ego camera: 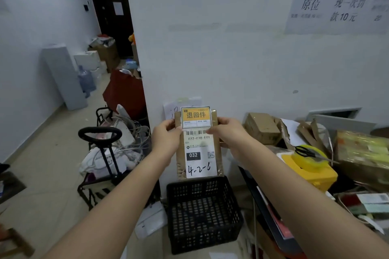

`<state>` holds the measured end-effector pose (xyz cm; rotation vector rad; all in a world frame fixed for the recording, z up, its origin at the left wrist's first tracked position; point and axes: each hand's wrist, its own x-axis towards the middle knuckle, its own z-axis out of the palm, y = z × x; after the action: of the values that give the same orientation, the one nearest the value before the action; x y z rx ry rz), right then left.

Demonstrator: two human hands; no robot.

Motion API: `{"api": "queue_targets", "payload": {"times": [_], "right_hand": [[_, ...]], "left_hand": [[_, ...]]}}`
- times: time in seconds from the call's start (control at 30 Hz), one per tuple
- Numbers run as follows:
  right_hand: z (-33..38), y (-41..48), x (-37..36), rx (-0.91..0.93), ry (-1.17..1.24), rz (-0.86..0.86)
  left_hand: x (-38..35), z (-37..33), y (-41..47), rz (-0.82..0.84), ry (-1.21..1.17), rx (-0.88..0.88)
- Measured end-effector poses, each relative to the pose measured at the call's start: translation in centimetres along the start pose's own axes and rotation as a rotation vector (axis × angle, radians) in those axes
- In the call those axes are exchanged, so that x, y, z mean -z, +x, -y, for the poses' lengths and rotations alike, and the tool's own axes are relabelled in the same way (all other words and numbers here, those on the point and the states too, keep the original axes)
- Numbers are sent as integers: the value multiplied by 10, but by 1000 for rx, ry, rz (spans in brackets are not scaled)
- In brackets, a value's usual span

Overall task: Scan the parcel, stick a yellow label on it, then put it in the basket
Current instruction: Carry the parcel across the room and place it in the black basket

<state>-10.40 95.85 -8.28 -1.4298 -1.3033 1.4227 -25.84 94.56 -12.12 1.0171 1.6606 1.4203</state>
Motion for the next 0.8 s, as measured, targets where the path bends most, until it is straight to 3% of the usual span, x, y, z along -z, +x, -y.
{"api": "queue_targets", "payload": {"times": [0.47,0.67,0.8], "right_hand": [[-3,223,-44,-173,92,-83],[-37,289,-52,-348,65,-169],[-63,323,-61,-413,97,-195]], "left_hand": [[-46,65,229,64,76,126],[-68,98,261,82,114,203],[-75,119,273,-34,176,229]]}}
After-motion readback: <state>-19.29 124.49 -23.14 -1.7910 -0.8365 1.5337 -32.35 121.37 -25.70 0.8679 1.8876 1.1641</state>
